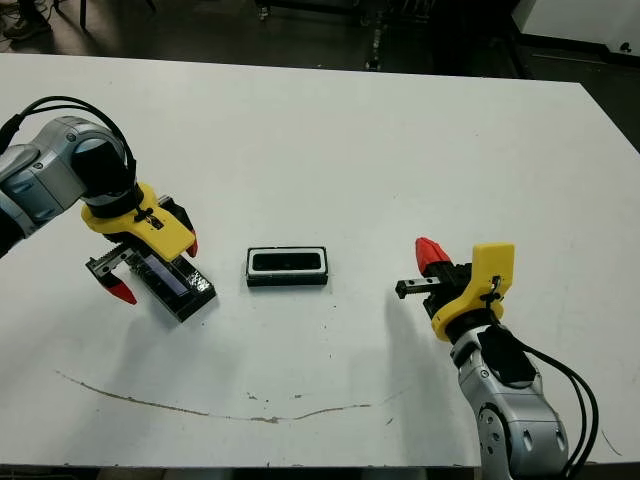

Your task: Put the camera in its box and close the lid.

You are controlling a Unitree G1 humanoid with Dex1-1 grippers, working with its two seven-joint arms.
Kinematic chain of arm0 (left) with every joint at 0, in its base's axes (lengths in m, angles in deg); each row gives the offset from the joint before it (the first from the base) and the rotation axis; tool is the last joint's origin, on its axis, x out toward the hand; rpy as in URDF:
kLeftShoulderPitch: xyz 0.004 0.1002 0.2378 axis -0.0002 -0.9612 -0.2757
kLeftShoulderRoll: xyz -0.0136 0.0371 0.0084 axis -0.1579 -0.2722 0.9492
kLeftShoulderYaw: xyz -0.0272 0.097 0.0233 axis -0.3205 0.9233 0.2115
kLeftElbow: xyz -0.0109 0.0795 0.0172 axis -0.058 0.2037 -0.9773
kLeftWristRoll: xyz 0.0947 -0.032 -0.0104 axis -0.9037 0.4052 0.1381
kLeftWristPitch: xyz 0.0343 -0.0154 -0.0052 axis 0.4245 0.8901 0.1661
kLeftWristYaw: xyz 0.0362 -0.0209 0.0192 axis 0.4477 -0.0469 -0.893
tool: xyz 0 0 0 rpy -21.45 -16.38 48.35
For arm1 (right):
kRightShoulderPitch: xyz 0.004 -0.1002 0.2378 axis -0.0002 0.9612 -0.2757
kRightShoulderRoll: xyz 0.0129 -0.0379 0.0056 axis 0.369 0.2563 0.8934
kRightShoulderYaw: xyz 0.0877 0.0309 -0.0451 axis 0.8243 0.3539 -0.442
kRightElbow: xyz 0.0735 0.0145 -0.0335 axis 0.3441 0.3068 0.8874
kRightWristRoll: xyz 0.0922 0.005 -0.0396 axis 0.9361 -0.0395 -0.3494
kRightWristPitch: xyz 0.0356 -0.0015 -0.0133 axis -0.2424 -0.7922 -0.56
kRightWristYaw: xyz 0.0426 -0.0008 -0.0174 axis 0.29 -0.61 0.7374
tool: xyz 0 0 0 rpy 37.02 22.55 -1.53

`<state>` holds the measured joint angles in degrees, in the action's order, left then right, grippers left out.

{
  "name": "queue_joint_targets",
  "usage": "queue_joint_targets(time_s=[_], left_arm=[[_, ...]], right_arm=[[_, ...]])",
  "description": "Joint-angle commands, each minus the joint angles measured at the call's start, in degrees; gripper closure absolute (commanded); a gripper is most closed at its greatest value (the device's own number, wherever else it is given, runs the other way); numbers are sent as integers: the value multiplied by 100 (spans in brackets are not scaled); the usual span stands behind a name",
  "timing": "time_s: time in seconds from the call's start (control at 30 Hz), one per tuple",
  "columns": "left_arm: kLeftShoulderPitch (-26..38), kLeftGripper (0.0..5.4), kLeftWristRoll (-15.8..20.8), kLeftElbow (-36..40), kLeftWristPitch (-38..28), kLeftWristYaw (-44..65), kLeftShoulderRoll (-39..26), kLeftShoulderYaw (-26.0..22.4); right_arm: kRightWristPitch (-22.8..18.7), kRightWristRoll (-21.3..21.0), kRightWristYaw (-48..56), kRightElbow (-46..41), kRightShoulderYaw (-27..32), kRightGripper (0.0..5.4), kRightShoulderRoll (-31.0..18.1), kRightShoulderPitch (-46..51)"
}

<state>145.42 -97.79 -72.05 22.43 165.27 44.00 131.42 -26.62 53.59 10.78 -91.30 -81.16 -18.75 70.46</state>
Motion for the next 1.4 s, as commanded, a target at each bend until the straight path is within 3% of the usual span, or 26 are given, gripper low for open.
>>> queue_joint_targets(time_s=[0.03, 0.57, 0.9, 1.03, 1.4], left_arm=[[-167, 0, -198, -84, -21, 10, 125, -181], [-515, 0, -1045, -506, -613, -43, 483, -1030], [-593, 0, -1458, -578, -898, -80, 576, -1138], [-628, 0, -1543, -637, -557, -34, 658, -1209], [-807, 136, -1638, -599, 91, 10, 743, -1267]], right_arm=[[71, 38, 74, 76, 20, 539, -47, 66], [128, 32, 128, 105, -20, 539, -38, 103], [189, 47, 165, 133, -31, 539, -46, 128], [196, 54, 183, 149, -26, 539, -41, 134], [140, 70, 155, 110, -27, 540, -42, 129]])
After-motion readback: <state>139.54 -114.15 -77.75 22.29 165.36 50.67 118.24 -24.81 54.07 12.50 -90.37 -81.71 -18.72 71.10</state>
